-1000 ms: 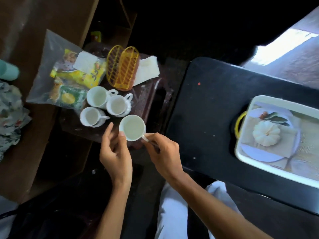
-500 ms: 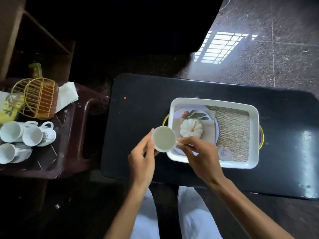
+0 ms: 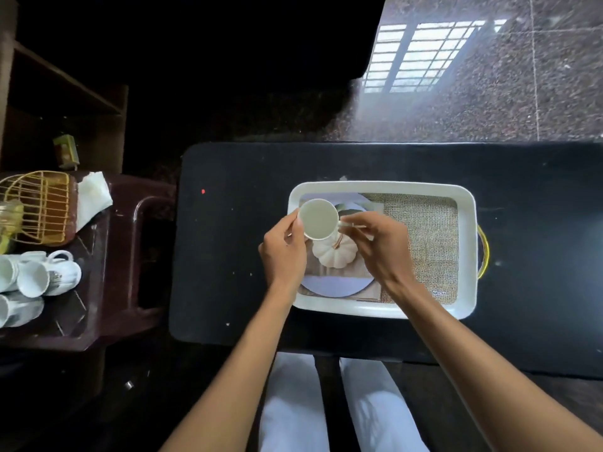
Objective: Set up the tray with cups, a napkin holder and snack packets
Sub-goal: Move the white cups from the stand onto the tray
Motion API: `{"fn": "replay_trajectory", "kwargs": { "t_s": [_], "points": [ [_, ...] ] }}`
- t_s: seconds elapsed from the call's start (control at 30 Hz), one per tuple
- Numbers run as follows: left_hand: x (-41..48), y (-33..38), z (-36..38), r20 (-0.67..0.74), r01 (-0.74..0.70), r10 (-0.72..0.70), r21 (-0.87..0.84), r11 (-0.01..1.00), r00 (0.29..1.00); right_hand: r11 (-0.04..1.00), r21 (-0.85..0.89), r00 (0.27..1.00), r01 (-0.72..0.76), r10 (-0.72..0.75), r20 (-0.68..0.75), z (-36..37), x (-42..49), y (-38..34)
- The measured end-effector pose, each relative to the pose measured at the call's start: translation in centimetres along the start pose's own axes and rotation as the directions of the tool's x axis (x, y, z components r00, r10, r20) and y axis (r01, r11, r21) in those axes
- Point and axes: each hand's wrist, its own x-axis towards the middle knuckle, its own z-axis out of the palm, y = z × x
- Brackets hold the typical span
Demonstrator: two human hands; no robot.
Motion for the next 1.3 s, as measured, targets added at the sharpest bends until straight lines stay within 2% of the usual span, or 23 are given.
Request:
{"fn": "replay_trajectory", "kwargs": {
  "t_s": [0.17, 0.33, 0.7, 0.9, 1.07, 1.2, 1.3],
  "points": [
    [2.1, 0.1, 1.0, 0.001, -0.004, 0.004, 0.038, 0.999, 1.0, 0.998, -0.06, 0.999, 0.037, -0.038, -0.005, 0.7, 2.2, 1.4],
    [3.6, 0.2, 1.6, 0.025, 0.025, -0.026, 0.043, 0.999, 0.999, 1.0, -0.026, 1.0, -0.015, 0.015, -0.004, 1.3, 3.2, 2.4],
    [5.0, -0.6, 1.8, 0.01, 0.091, -0.091, 0.027, 0.995, 0.996, 0.999, -0.036, 0.999, -0.036, 0.036, 0.021, 2.4, 4.6, 2.9],
    [5.3, -1.0, 1.5, 0.018, 0.09, -0.09, 0.015, 0.996, 0.996, 0.999, -0.032, 0.999, -0.041, 0.042, 0.029, 2.7, 4.5, 3.0],
    [4.5, -0.7, 0.5, 0.049, 0.046, -0.048, 0.043, 0.998, 0.998, 0.995, -0.098, 0.997, -0.03, 0.037, 0.064, 2.0, 4.3, 2.6],
    [3.0, -0.8, -1.4, -0.002, 0.069, -0.07, -0.103, 0.992, 0.998, 0.994, -0.102, 0.999, 0.032, -0.03, 0.015, 1.3, 3.6, 0.2],
    [1.5, -0.9, -4.0, -0.04, 0.058, -0.069, -0.231, 0.971, 0.997, 0.998, -0.045, 0.997, 0.054, -0.051, 0.054, 1.8, 2.7, -2.8]
  ]
}}
